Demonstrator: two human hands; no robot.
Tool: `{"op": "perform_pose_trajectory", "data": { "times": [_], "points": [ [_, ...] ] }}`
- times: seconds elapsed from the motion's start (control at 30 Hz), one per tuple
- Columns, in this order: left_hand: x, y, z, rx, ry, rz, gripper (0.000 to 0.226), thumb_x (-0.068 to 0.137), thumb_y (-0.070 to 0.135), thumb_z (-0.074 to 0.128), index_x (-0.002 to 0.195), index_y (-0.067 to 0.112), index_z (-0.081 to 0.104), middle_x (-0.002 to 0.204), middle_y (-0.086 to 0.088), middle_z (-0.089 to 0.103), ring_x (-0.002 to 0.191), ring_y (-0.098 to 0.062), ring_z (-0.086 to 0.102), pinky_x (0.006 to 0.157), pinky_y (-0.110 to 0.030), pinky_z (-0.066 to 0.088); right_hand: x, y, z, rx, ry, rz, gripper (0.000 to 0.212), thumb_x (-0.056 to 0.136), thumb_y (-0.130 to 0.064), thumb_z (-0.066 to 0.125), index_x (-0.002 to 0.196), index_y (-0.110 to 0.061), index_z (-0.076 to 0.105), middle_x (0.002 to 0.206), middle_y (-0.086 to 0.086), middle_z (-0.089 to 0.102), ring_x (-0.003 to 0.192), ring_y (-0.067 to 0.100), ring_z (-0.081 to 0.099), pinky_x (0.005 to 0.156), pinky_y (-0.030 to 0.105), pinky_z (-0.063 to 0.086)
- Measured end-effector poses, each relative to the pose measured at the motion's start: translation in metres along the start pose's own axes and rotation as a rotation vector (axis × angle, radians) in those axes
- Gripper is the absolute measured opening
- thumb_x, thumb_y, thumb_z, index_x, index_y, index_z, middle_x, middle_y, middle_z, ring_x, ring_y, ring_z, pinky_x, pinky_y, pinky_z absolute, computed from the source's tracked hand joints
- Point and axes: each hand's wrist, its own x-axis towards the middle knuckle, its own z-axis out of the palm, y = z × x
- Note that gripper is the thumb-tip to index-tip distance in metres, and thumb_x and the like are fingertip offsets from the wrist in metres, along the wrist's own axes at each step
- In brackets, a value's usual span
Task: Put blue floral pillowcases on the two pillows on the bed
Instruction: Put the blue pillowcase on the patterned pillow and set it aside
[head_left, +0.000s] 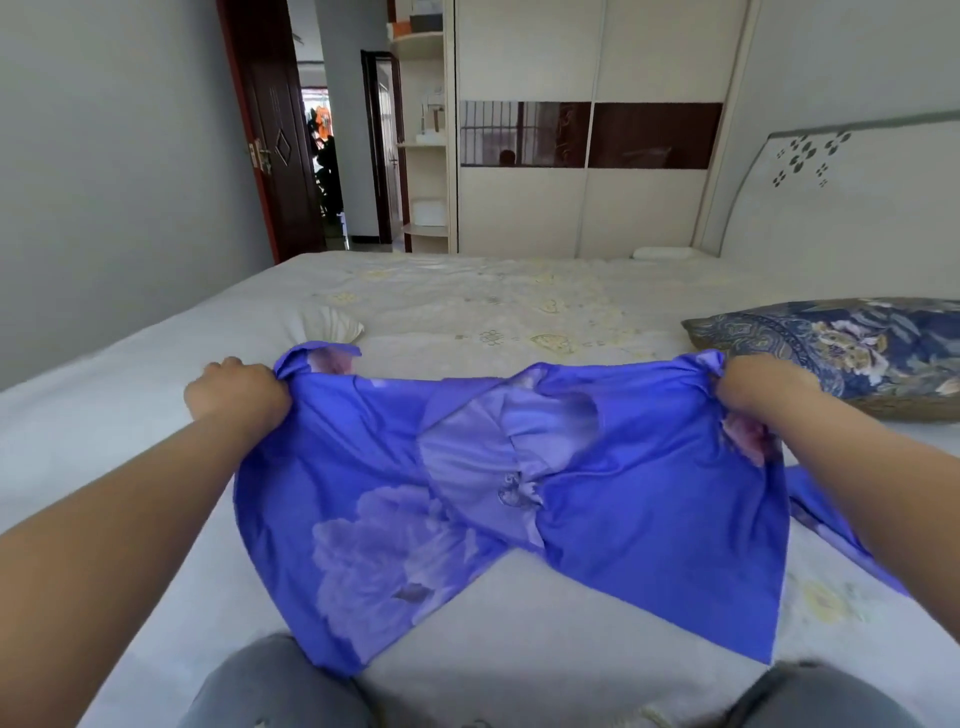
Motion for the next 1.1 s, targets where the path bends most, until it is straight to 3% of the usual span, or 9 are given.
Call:
{"op": "perform_pose_trajectory", "data": {
  "times": [0.17, 0.27, 0.43, 0.5, 0.57, 0.67, 0.83, 0.97, 1.1],
  "points": [
    [-0.036, -0.005, -0.031, -1.259, -0.508, -0.326, 0.033, 0.09, 0.04, 0.044, 0.092, 0.007, 0.047, 0.082, -0.017, 0.054, 0.045, -0.027, 0.061, 0.044, -0.023, 0.051, -0.033, 0.008, -0.016, 0.427, -0.141, -0.031, 0.027, 0.096, -0.021, 0.04, 0.086, -0.002, 0.056, 0.074, 0.015, 0.059, 0.059, 0.023, 0.053, 0.053, 0.026, 0.041],
    [-0.057, 0.002, -0.047, -1.64, -0.536, -0.443, 0.034, 0.098, 0.045, 0.037, 0.115, 0.016, 0.037, 0.106, -0.017, 0.052, 0.039, -0.029, 0.063, 0.034, -0.028, 0.051, -0.039, 0.026, -0.012, 1.132, -0.448, -0.075, 0.032, 0.098, -0.028, 0.046, 0.077, -0.004, 0.049, 0.054, 0.01, 0.054, 0.036, 0.014, 0.048, 0.036, 0.015, 0.036],
    [-0.044, 0.011, -0.083, -1.7, 0.055, -0.425, 0.028, 0.09, 0.041, 0.047, 0.096, 0.014, 0.056, 0.078, -0.002, 0.054, 0.063, -0.022, 0.056, 0.045, -0.023, 0.043, -0.03, 0.039, -0.024, 1.935, -0.475, -1.368, 0.047, 0.104, -0.021, 0.022, 0.061, -0.005, 0.032, 0.062, 0.016, 0.034, 0.052, 0.023, 0.04, 0.061, 0.03, 0.037],
    [-0.026, 0.015, -0.098, -1.645, 0.252, -0.367, 0.03, 0.087, 0.037, 0.052, 0.099, 0.011, 0.061, 0.089, -0.002, 0.057, 0.076, -0.02, 0.056, 0.063, -0.03, 0.045, -0.059, 0.028, -0.035, 1.856, -0.725, -0.894, 0.054, 0.101, -0.01, 0.004, 0.061, 0.002, 0.037, 0.057, 0.025, 0.031, 0.05, 0.035, 0.038, 0.091, 0.039, 0.03],
    [0.0, 0.029, -0.112, -1.668, 0.314, -0.249, 0.017, 0.084, 0.031, 0.056, 0.084, 0.013, 0.055, 0.09, -0.005, 0.056, 0.068, -0.02, 0.059, 0.067, -0.034, 0.053, -0.038, 0.005, -0.042, 1.63, -0.432, -0.375, 0.053, 0.099, -0.001, 0.014, 0.06, 0.001, 0.049, 0.04, 0.016, 0.048, 0.034, 0.021, 0.052, 0.022, 0.02, 0.025],
    [0.039, 0.058, -0.102, -1.495, 0.091, 0.017, 0.05, 0.071, 0.041, 0.074, 0.104, 0.01, 0.052, 0.111, -0.011, 0.061, 0.095, -0.024, 0.062, 0.076, -0.036, 0.054, -0.025, -0.018, -0.02, 1.599, -0.336, 0.05, 0.02, 0.099, -0.012, 0.043, 0.082, -0.017, 0.052, 0.05, -0.001, 0.061, 0.036, 0.008, 0.058, 0.034, 0.022, 0.047],
    [0.028, 0.139, 0.013, -0.717, -0.201, 0.264, 0.103, 0.081, 0.055, 0.063, 0.15, 0.007, 0.002, 0.158, -0.012, 0.003, 0.146, -0.024, 0.004, 0.116, -0.037, 0.015, -0.006, -0.058, 0.068, 0.927, -0.356, -0.047, 0.045, 0.087, -0.033, 0.065, 0.122, -0.013, 0.047, 0.112, 0.003, 0.056, 0.098, 0.02, 0.049, 0.073, 0.029, 0.042],
    [-0.025, 0.178, 0.086, -0.672, -0.558, 0.572, 0.031, 0.094, 0.044, 0.049, 0.111, 0.018, 0.05, 0.111, -0.004, 0.06, 0.116, -0.027, 0.054, 0.091, -0.031, 0.041, -0.027, -0.094, 0.119, 0.565, -0.335, -0.404, 0.023, 0.09, -0.043, 0.057, 0.077, -0.025, 0.052, 0.081, -0.007, 0.056, 0.09, 0.017, 0.052, 0.072, 0.024, 0.038],
    [-0.042, 0.202, 0.111, -0.151, -0.544, 0.618, 0.061, 0.09, 0.067, 0.026, 0.104, 0.018, 0.059, 0.111, -0.004, 0.061, 0.105, -0.026, 0.056, 0.09, -0.037, 0.043, -0.048, -0.122, 0.142, 0.35, -0.405, -0.629, 0.043, 0.083, -0.065, 0.05, 0.08, -0.022, 0.055, 0.085, -0.006, 0.06, 0.08, 0.017, 0.055, 0.078, 0.033, 0.046]
  ]
}}
